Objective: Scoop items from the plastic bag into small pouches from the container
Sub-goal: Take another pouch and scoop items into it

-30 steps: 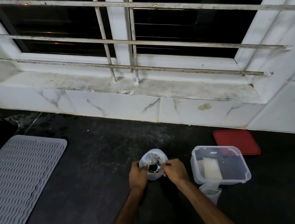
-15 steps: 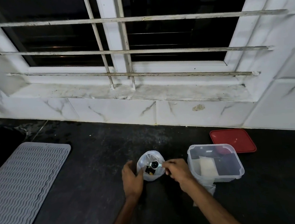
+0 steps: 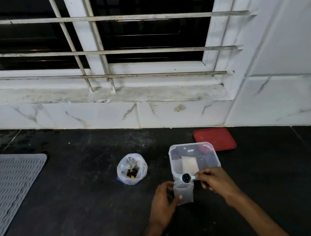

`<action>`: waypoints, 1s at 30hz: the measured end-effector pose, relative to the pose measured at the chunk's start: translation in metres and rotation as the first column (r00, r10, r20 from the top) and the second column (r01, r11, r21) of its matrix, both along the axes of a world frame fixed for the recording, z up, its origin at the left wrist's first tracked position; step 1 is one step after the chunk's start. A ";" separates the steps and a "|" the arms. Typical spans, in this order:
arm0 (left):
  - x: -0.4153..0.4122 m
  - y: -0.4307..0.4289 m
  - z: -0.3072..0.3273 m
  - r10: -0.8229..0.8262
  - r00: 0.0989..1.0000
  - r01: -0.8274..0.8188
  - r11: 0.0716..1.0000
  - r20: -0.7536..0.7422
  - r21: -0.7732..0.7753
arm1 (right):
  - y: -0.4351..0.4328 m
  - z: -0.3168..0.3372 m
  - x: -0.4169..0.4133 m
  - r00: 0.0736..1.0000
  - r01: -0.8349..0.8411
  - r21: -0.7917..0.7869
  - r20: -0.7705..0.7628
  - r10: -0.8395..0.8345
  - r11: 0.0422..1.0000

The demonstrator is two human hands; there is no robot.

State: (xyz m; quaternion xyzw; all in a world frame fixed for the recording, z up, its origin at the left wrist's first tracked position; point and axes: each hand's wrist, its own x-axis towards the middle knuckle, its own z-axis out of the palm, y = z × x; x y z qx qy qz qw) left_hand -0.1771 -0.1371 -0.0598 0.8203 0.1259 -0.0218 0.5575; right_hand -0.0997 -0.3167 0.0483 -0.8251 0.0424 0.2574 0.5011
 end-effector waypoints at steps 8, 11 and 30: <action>0.007 -0.015 -0.003 0.080 0.996 -0.085 0.989 0.047 0.117 | -0.004 -0.019 0.005 0.973 -0.153 -0.194 0.143 0.182 0.969; 0.007 -0.020 -0.002 0.083 0.994 -0.092 0.983 0.066 0.158 | 0.002 -0.023 0.007 0.930 -0.234 -0.289 0.212 0.301 0.928; 0.009 -0.027 0.005 0.148 0.982 -0.166 0.971 0.116 0.171 | -0.011 -0.041 0.001 0.690 -0.265 -0.525 0.482 0.539 0.809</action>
